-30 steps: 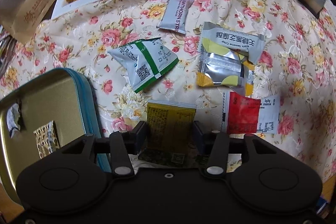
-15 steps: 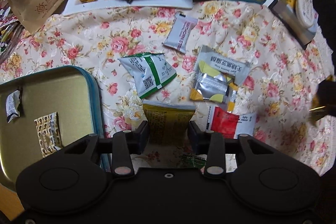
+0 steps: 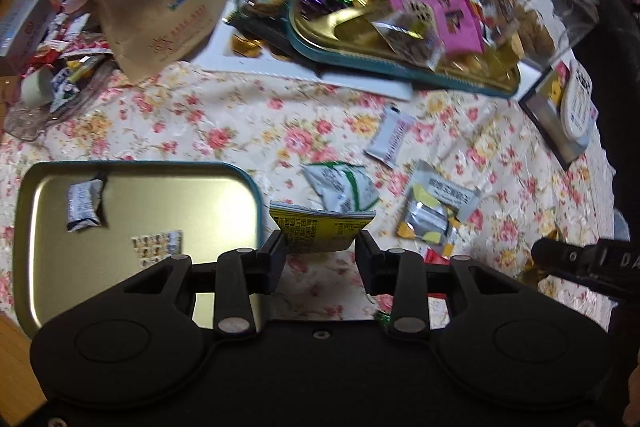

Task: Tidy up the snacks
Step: 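Carry the yellow packet and gold candy over the gold tray with both tools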

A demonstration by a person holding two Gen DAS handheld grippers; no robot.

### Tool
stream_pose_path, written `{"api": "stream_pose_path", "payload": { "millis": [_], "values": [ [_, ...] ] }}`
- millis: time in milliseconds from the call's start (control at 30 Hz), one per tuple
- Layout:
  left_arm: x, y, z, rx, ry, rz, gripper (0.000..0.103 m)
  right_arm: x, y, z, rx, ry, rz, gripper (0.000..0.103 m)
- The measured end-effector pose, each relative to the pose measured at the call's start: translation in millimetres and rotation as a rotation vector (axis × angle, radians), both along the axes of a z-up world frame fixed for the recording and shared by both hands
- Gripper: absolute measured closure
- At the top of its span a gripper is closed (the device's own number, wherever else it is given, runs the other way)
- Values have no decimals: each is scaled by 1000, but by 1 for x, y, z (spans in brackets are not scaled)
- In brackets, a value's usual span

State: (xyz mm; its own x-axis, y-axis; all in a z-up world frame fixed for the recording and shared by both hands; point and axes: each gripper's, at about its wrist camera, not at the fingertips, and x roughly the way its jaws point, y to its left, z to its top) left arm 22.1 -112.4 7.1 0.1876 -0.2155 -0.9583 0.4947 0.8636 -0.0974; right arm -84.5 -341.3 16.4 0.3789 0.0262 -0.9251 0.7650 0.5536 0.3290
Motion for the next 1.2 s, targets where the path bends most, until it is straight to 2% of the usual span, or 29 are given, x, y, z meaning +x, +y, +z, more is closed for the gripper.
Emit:
{"api": "stream_pose_path", "payload": {
  "millis": [167,367,533,767,1033,1200],
  "values": [
    [16,23,15,-1,-49,60,57,12,12,-3,-14,13,30,82],
    [34,49,20,50,-115,147,57,34,36,-7,-30,19,95,82],
    [49,75,19,50,-74,218,57,55,61,-13,-33,28,151,82],
    [65,116,19,67,-59,297,57,86,98,-16,-29,9,240,82],
    [82,156,11,140,-41,378,57,117,145,-13,-18,-28,331,82],
    [89,175,7,149,-12,405,57,131,173,-14,-13,-43,384,82]
  ]
}}
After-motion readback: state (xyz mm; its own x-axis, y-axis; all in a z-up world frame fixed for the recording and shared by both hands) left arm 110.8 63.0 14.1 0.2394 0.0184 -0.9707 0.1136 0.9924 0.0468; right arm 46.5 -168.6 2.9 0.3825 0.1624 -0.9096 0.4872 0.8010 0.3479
